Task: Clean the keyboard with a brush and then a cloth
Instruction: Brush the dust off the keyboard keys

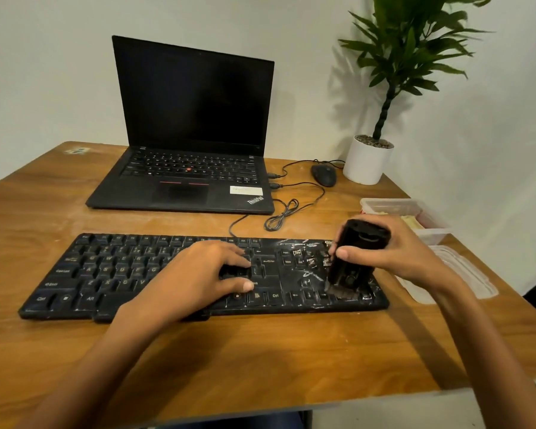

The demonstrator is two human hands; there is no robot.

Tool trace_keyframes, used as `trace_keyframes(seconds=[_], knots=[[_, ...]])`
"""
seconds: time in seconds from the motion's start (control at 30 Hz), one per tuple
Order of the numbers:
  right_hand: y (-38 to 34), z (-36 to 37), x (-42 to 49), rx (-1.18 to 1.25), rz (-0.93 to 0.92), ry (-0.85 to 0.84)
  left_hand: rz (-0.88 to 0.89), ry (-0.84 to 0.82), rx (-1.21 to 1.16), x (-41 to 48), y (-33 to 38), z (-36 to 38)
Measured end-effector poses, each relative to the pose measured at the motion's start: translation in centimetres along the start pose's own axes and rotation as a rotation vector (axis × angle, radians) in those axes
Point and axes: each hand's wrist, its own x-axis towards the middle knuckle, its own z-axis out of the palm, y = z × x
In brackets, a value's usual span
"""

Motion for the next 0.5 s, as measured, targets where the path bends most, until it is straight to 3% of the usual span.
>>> trace_keyframes(seconds=[0.1,0.23,0.37,0.5], knots=[[-0.9,0.6,0.6,0.047,-0.061,-0.033,-0.005,0.061,-0.011,1.4,2.1,0.1],[-0.5,2.5,2.9,-0.058,-0.04,-0.197,-0.005,-0.084,0.012,2.1,3.0,1.3],[0.2,1.6,4.5,-0.012,-0.057,0.054,-0.007,-0.094,-0.018,1.7,2.4,1.5],[0.1,1.8,4.1,-0.019,-0.096,-0.144,0.002,-0.083,-0.031,1.7,2.4,1.6]])
